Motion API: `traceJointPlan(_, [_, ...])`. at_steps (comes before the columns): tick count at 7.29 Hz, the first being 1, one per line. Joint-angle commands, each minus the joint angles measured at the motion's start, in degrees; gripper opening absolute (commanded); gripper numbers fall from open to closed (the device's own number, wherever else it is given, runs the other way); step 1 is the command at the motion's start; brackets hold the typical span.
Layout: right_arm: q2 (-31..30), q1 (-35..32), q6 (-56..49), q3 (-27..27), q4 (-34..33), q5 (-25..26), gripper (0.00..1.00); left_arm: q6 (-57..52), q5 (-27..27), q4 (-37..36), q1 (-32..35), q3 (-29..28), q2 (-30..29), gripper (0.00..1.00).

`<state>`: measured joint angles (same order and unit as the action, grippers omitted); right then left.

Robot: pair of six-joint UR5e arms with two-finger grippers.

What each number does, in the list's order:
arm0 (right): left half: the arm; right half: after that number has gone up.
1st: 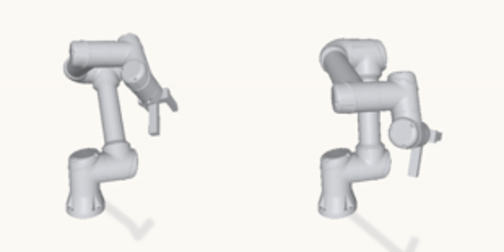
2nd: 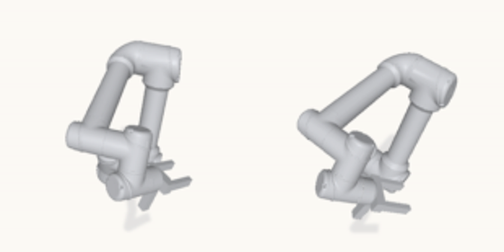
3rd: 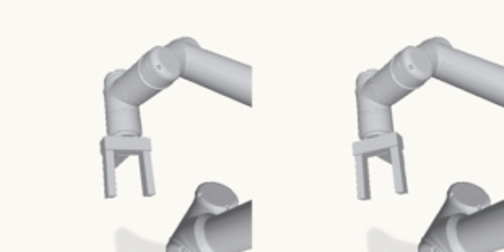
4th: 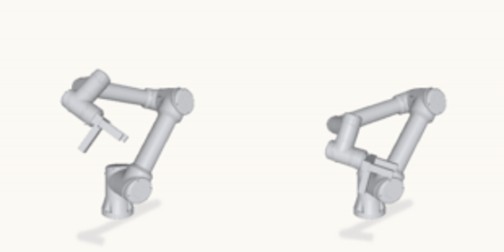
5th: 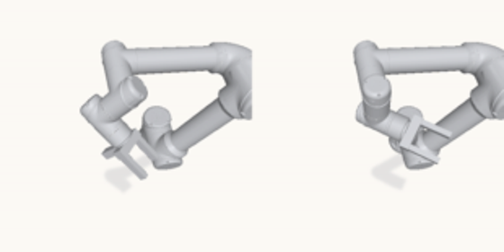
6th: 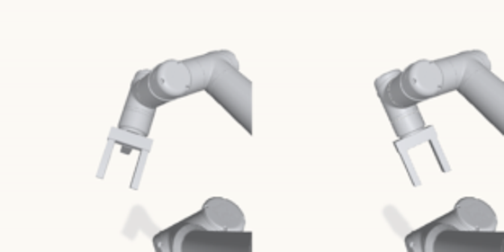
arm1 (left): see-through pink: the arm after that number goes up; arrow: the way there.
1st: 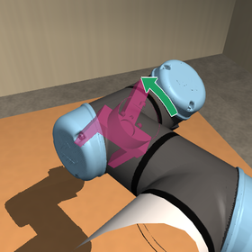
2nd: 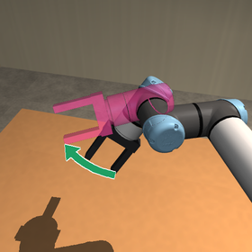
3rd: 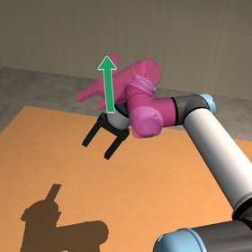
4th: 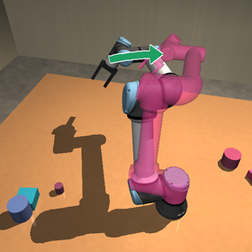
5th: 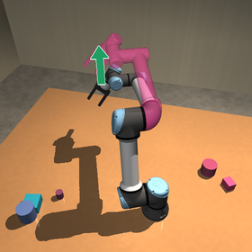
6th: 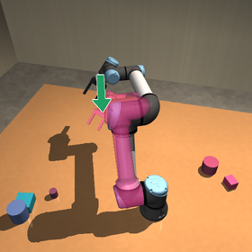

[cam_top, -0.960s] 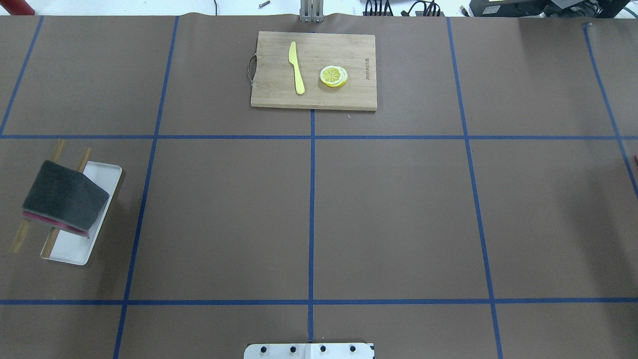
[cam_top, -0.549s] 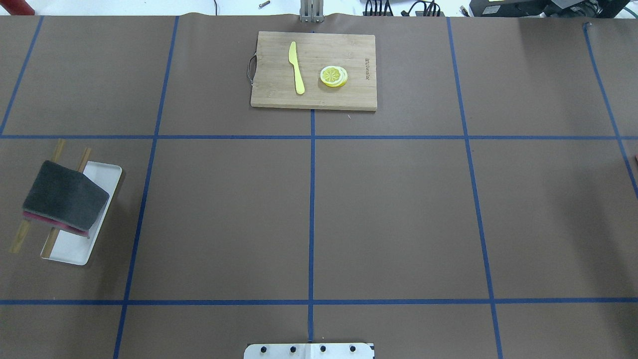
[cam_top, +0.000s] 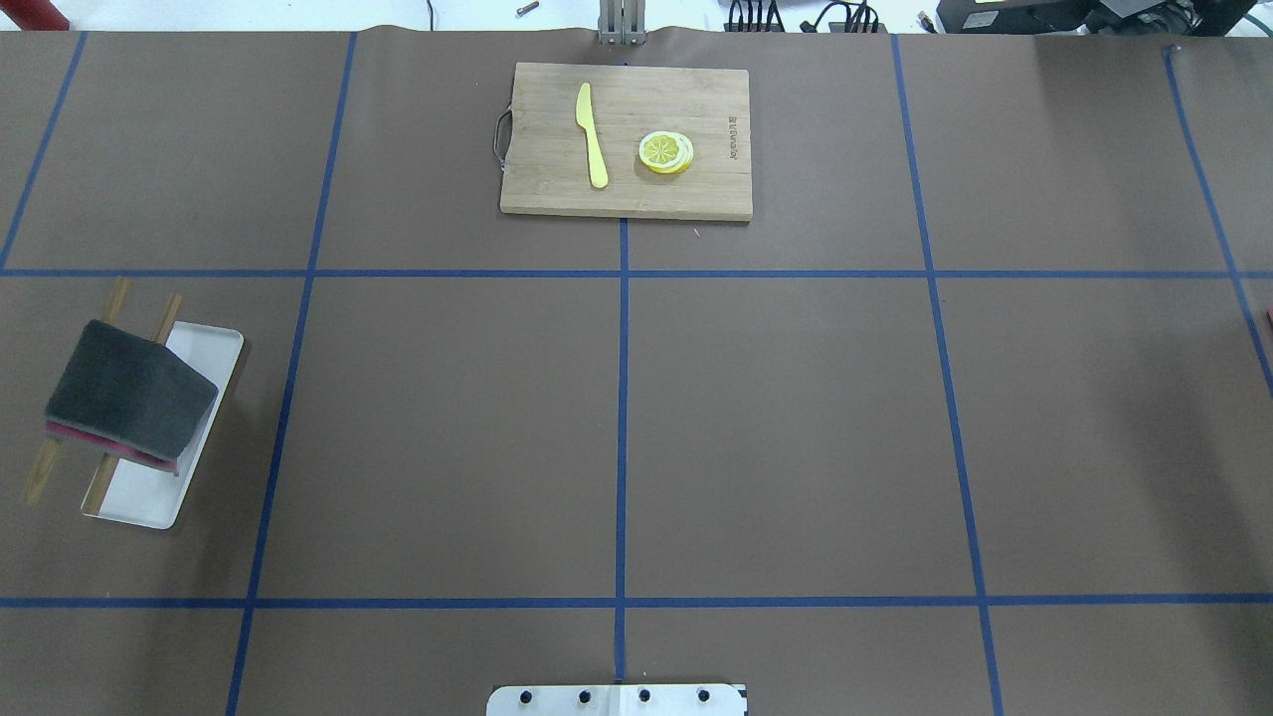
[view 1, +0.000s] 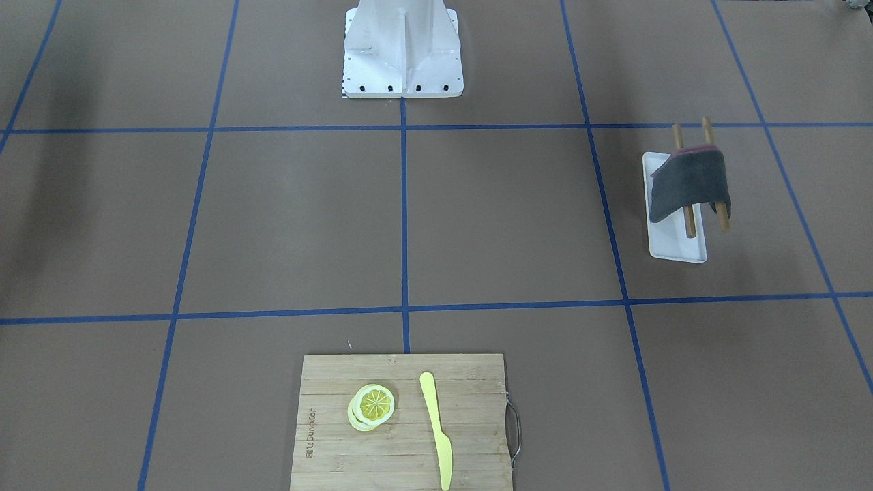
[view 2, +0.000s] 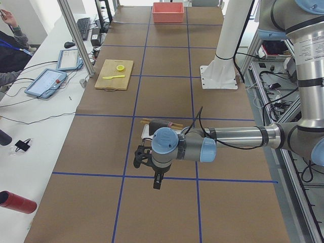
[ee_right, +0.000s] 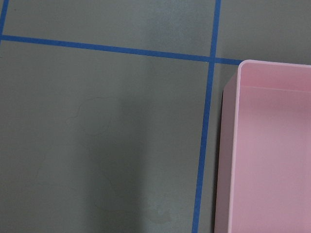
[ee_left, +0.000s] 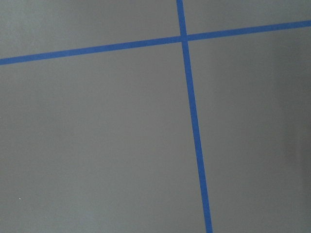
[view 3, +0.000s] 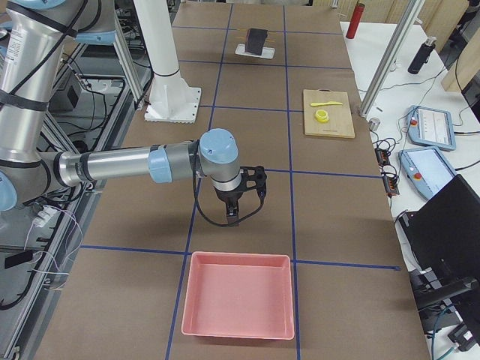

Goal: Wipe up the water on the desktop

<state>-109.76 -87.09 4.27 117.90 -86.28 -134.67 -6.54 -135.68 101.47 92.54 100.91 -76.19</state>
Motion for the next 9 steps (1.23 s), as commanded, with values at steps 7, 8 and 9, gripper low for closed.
traceJointPlan(7, [1.0,0.0,0.7,-0.3,2.6,-0.3,1.0,16.3,-4.3,13.7,-12.2,5.5,-6.1,1.0])
traceJointPlan(8, [1.0,0.0,0.8,-0.4,2.5,-0.3,1.0,22.9,-4.2,15.2,-15.9,6.7,-6.1,1.0])
traceJointPlan(9, [1.0,0.1,0.8,-0.4,2.5,-0.3,1.0,30.6,-4.1,17.9,-20.3,6.6,-6.2,0.99])
